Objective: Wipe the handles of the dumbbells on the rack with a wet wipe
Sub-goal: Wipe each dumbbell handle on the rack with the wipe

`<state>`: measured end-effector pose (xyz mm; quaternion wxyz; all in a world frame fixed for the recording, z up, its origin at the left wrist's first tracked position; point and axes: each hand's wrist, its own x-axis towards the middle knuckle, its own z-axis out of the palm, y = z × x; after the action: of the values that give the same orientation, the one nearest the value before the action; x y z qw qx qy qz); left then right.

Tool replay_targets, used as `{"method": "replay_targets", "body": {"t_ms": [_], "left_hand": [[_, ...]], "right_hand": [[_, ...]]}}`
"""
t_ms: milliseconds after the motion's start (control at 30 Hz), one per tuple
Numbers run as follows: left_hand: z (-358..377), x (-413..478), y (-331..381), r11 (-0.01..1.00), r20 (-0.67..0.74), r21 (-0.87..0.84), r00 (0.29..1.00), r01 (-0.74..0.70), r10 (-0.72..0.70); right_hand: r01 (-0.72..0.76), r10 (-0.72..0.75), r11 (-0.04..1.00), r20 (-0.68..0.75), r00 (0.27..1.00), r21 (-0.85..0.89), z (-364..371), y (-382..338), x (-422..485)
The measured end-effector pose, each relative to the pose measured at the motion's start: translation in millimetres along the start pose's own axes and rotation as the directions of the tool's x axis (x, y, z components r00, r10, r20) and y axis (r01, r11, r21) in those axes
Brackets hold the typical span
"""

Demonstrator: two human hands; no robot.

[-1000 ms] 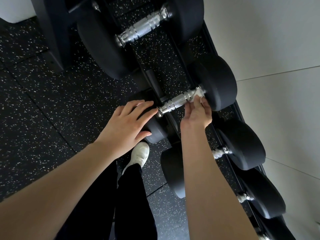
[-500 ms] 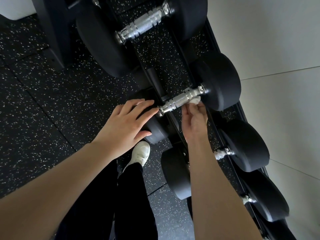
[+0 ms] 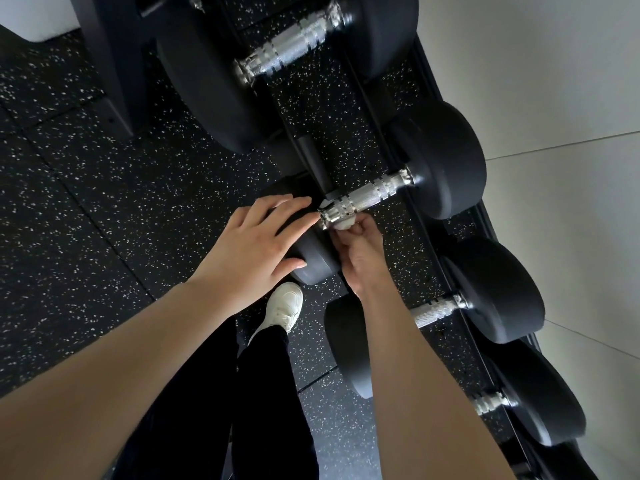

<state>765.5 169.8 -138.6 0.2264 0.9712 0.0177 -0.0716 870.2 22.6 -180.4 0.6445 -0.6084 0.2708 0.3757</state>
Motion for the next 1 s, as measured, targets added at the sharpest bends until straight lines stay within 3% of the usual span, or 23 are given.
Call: {"method": "replay_targets", "body": {"t_ms": [267, 400, 533, 700, 867, 1000], "left_hand": [[1, -1, 0, 1.000, -0.007, 0.003, 1.000, 0.006, -0.006], [1, -1, -1, 1.000, -0.012, -0.005, 1.000, 0.009, -0.009], [3, -1, -2, 1.000, -0.016, -0.015, 1.000, 0.018, -0.018], [5, -1, -4, 0.999, -0.034, -0.037, 0.999, 0.014, -0.016], [6, -1, -5, 0.999, -0.047, -0.054, 0.999, 0.000, -0.003], [7, -1, -7, 0.998, -0.066, -0.068, 0.998, -0.011, 0.007]], "right_hand": [[0.062, -0.071, 0.990, -0.061, 0.996, -0.128, -2, 0, -13], [0.166, -0.212, 0.925, -0.103, 0.972, -0.342, -3, -4, -22], [0.286, -0.386, 0.802, -0.089, 0.918, -0.525, 2, -9, -29], [0.420, -0.536, 0.607, 0.043, 0.843, -0.675, 21, -17, -26], [0.444, -0.614, 0.212, 0.235, 0.754, -0.871, 21, -12, -8], [0.438, -0.608, 0.153, 0.265, 0.749, -0.886, 14, -9, -11]]}}
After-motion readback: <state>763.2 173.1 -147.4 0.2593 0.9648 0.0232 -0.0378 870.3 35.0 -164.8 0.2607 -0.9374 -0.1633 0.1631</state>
